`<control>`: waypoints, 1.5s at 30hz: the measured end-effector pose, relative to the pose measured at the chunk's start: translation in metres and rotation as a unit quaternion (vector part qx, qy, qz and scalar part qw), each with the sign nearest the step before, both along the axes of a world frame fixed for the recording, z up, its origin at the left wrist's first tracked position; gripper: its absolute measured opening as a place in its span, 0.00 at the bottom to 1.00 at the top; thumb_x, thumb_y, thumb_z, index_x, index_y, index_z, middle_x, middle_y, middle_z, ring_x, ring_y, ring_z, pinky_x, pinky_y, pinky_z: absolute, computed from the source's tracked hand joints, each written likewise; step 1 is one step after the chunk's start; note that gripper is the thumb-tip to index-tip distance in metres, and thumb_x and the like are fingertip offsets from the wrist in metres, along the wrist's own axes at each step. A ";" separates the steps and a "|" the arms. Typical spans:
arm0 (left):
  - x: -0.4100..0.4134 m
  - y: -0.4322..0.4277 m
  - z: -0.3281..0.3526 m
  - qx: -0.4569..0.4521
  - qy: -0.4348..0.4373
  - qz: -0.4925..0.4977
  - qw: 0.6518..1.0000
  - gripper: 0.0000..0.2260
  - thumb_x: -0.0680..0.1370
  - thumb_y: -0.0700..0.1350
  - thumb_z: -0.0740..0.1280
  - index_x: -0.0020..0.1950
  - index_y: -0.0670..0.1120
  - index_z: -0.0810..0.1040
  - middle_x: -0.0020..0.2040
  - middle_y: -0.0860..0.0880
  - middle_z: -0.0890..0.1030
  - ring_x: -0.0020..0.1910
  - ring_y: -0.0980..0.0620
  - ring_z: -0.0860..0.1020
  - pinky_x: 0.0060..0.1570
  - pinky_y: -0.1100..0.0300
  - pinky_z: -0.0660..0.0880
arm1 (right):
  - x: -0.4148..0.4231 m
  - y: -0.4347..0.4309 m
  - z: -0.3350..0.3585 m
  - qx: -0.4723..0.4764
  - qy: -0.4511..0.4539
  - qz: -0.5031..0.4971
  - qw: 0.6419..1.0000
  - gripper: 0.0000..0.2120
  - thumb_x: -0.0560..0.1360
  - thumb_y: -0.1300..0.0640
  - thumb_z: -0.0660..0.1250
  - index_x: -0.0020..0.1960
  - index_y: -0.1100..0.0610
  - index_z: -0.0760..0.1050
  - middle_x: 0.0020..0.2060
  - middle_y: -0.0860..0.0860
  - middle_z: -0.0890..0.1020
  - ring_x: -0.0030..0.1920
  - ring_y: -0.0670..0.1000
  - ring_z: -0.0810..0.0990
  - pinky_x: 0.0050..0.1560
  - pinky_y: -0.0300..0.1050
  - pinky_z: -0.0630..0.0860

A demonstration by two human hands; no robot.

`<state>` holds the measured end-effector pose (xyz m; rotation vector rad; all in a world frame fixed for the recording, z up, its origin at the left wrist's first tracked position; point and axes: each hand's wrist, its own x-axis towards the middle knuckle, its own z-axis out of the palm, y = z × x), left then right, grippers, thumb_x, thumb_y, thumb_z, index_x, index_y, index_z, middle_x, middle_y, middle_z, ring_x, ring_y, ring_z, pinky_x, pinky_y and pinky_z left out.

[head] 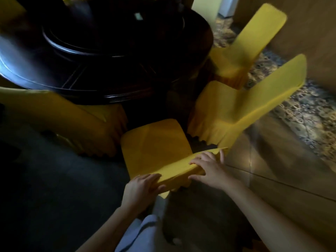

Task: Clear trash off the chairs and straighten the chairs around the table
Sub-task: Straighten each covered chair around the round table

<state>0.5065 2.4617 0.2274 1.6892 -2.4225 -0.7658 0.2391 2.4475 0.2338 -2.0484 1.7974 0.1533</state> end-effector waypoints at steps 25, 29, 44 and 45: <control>0.058 -0.098 0.019 0.002 -0.062 0.059 0.996 0.23 0.69 0.67 0.66 0.58 0.56 0.79 0.45 0.58 0.80 0.41 0.60 0.75 0.34 0.71 0.66 | 0.051 -0.064 -0.001 -0.121 -0.023 0.058 0.991 0.22 0.73 0.37 0.62 0.64 0.43 0.69 0.64 0.46 0.71 0.70 0.51 0.63 0.70 0.63 0.48; 0.074 -0.104 0.022 0.014 -0.074 0.059 0.995 0.25 0.67 0.69 0.65 0.58 0.57 0.78 0.45 0.58 0.80 0.39 0.61 0.74 0.32 0.71 0.66 | 0.063 -0.059 -0.002 -0.119 -0.010 0.104 0.987 0.28 0.73 0.55 0.68 0.69 0.44 0.63 0.67 0.45 0.69 0.71 0.50 0.62 0.71 0.60 0.51; 0.073 -0.136 -0.004 0.025 -0.074 0.076 0.994 0.26 0.65 0.73 0.61 0.53 0.58 0.79 0.40 0.57 0.80 0.36 0.60 0.77 0.35 0.59 0.78 | 0.059 -0.118 0.002 -0.072 -0.021 0.074 0.994 0.21 0.75 0.63 0.65 0.64 0.43 0.72 0.60 0.46 0.78 0.67 0.50 0.70 0.73 0.64 0.47; 0.071 -0.144 -0.003 0.025 -0.073 0.075 0.994 0.26 0.65 0.74 0.61 0.53 0.58 0.79 0.40 0.57 0.81 0.36 0.60 0.77 0.35 0.59 0.78 | 0.057 -0.125 0.001 -0.074 -0.022 0.067 0.995 0.21 0.75 0.62 0.65 0.64 0.43 0.72 0.60 0.45 0.78 0.67 0.50 0.71 0.73 0.63 0.49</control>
